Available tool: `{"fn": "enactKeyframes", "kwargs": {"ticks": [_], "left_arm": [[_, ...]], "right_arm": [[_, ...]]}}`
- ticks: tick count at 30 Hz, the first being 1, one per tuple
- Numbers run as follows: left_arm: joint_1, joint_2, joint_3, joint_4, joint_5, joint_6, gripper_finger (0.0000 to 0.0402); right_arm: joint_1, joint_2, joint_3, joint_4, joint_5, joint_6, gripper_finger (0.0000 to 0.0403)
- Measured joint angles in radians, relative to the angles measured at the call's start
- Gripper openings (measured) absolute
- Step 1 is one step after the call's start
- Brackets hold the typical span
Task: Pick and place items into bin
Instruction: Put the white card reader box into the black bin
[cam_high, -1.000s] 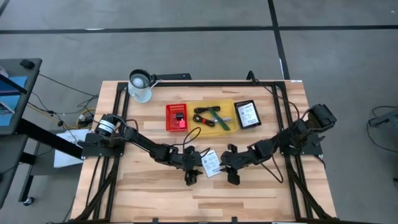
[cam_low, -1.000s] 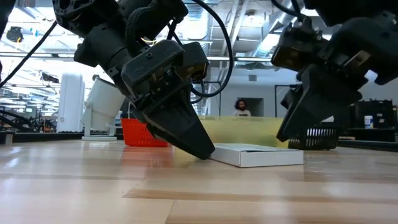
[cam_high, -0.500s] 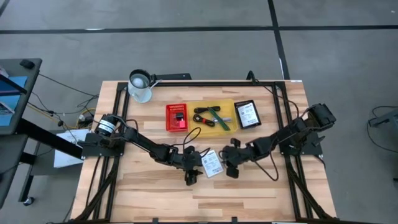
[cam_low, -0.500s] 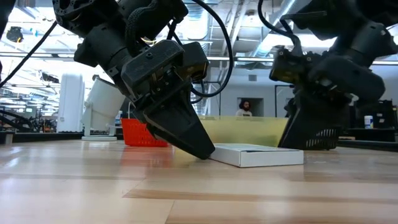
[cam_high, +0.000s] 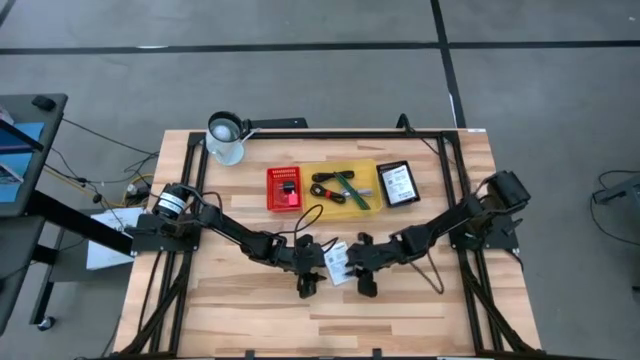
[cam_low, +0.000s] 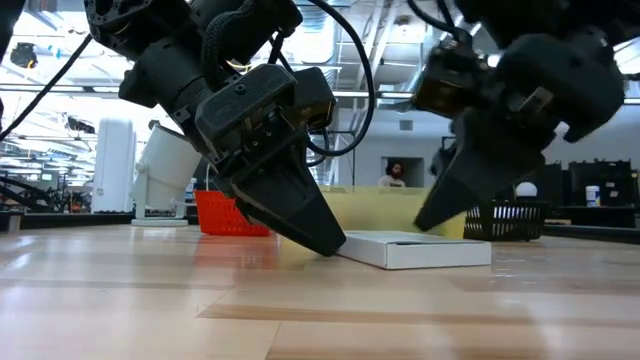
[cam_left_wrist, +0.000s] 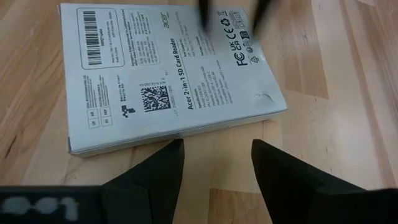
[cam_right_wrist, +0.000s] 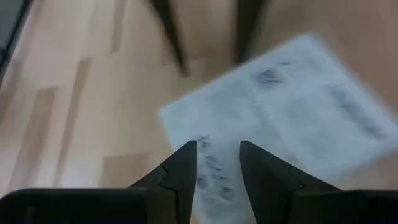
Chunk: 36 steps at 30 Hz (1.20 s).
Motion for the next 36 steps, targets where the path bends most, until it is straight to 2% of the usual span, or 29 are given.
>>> {"fn": "enactKeyframes", "kwargs": {"ticks": [5, 9, 17, 22, 29, 33, 36], "left_arm": [[0.0, 0.001, 0.0, 0.005, 0.0, 0.0, 0.0187], [0.0, 0.001, 0.0, 0.002, 0.001, 0.001, 0.0187], [-0.006, 0.001, 0.001, -0.003, -0.002, 0.002, 0.0187], [-0.012, 0.001, 0.0, -0.003, 0.014, 0.088, 0.0187], [-0.018, 0.004, 0.043, -0.056, 0.041, 0.236, 0.0187], [-0.022, 0.007, 0.099, -0.144, 0.023, 0.315, 0.0187], [-0.023, 0.006, 0.147, -0.231, -0.027, 0.344, 0.0187]], "right_arm": [[0.013, 0.089, 0.1, -0.011, -0.067, -0.048, 0.0118], [0.015, 0.139, 0.182, -0.093, -0.073, -0.087, 0.0118], [0.027, 0.088, 0.223, -0.201, -0.063, -0.135, 0.0118], [0.048, -0.003, 0.225, -0.346, 0.037, -0.12, 0.0118], [0.076, -0.063, 0.225, -0.549, 0.17, -0.037, 0.0118], [0.081, -0.054, 0.225, -0.566, 0.194, -0.023, 0.0118], [0.082, -0.033, 0.224, -0.565, 0.194, -0.022, 0.0118]]}}
